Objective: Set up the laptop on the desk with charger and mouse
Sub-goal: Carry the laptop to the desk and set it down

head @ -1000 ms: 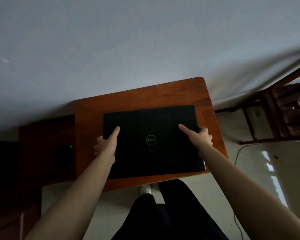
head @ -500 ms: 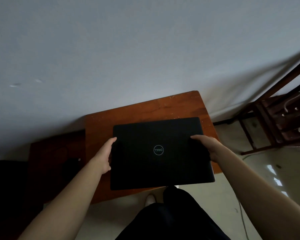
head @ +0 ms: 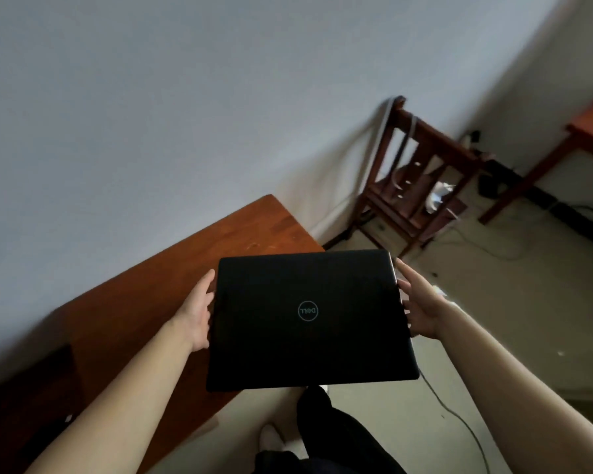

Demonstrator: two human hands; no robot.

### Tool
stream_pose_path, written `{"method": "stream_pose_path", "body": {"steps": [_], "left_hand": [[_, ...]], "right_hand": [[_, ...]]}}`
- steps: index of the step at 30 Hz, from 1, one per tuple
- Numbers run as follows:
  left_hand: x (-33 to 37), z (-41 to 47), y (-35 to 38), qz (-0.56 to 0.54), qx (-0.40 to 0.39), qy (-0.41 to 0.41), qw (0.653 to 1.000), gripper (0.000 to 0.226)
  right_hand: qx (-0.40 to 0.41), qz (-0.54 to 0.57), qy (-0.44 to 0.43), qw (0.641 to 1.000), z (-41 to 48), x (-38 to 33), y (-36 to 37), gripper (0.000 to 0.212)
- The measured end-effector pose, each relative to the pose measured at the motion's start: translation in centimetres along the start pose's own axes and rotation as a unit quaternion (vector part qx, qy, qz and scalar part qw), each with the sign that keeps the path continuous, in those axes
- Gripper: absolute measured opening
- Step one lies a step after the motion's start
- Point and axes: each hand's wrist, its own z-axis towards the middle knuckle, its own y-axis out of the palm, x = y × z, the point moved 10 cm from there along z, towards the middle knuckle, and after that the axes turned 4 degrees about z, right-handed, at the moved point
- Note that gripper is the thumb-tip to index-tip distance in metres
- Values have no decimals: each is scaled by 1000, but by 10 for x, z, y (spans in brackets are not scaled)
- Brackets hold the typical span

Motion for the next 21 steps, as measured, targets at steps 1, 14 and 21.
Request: {"method": "stream_pose_path", "body": {"steps": [1,14,21], "left_hand": [[6,1,20,32,-20,6,999,109],[54,2,328,330,-178,55,925,91],[61,1,517,366,-185,52,911,86]], "right_hand": [[-1,17,0,1000,-9,7,-21,102],[97,249,-65,962,-109,100,-286,97],[125,300,-88,942,-126,107,-440,101]]}}
